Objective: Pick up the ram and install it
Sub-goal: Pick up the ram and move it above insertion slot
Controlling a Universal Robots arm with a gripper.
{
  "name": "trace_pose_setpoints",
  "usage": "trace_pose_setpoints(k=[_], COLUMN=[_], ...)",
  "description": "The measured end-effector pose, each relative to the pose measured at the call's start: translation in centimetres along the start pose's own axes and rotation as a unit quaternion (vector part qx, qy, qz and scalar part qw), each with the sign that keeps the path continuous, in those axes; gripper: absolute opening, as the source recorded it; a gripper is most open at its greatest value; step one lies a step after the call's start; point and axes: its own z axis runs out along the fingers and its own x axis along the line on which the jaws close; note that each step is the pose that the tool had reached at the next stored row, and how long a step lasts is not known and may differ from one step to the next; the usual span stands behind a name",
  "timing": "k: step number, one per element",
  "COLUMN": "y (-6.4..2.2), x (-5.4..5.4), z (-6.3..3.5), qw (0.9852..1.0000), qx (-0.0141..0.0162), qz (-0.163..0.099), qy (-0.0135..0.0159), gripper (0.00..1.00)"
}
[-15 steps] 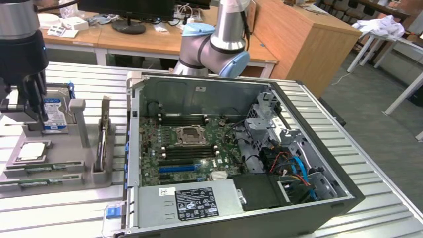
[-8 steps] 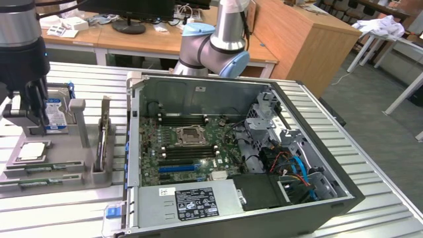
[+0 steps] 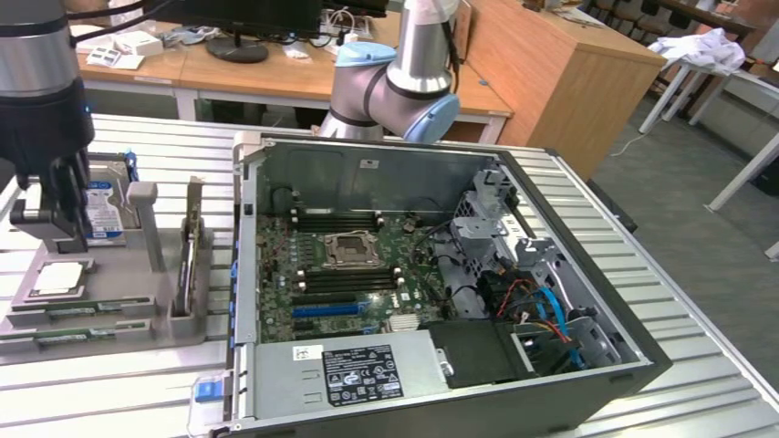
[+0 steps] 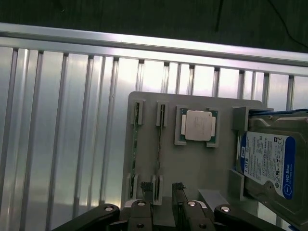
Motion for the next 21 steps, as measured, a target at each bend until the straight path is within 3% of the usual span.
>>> trace_pose_setpoints(k=[21], y=[-0.06], x=[0.0], z=[2.15], qw=[1.0], qx=[0.0], qz=[0.0], qy=[0.0], gripper=[0.3])
